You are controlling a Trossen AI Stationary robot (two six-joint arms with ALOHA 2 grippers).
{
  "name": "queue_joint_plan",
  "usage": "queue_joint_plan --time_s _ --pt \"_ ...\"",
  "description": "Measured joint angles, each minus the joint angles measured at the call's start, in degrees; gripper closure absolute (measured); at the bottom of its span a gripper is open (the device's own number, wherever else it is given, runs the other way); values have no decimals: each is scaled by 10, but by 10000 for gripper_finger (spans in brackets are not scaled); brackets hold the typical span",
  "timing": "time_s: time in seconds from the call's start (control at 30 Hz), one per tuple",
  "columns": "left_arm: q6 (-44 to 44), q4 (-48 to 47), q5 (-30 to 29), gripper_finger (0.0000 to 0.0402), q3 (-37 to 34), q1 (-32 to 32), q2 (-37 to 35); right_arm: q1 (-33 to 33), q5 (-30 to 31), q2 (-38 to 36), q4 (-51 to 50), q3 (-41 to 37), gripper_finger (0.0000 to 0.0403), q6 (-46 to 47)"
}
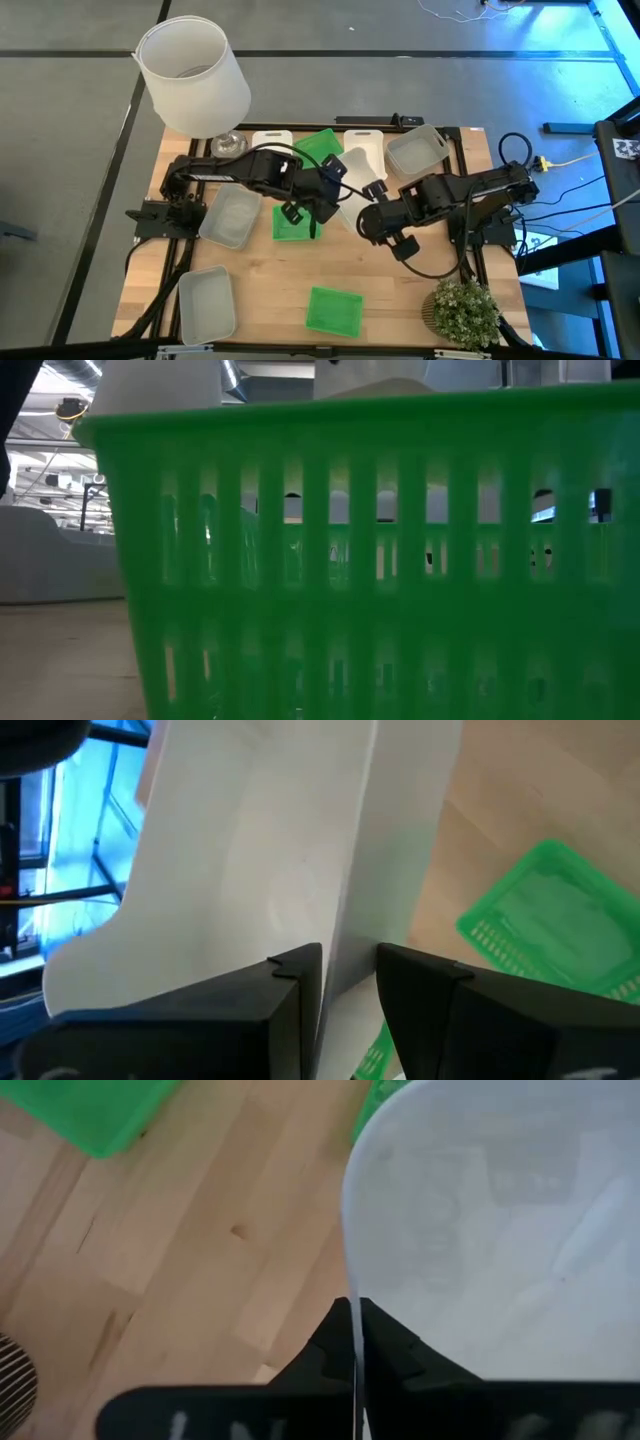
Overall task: Stack baskets by color
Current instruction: Stack the bottom white bin on top of the top right white bin
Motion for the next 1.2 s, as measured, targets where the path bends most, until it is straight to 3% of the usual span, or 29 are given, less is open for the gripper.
queue_joint_plan --time_s 0.23,0.5,0.83,1.2 --pt "62 -2 3 319 12 -6 1 1 -9 0 2 0 402 2" --pt "57 -6 -4 322 -2 -8 2 0 -15 2 1 -2 402 6" --pt "56 -15 3 383 -3 -8 3 0 -15 2 -1 -3 402 6" --pt "53 6 14 328 -4 -10 3 1 -19 2 6 -3 403 7"
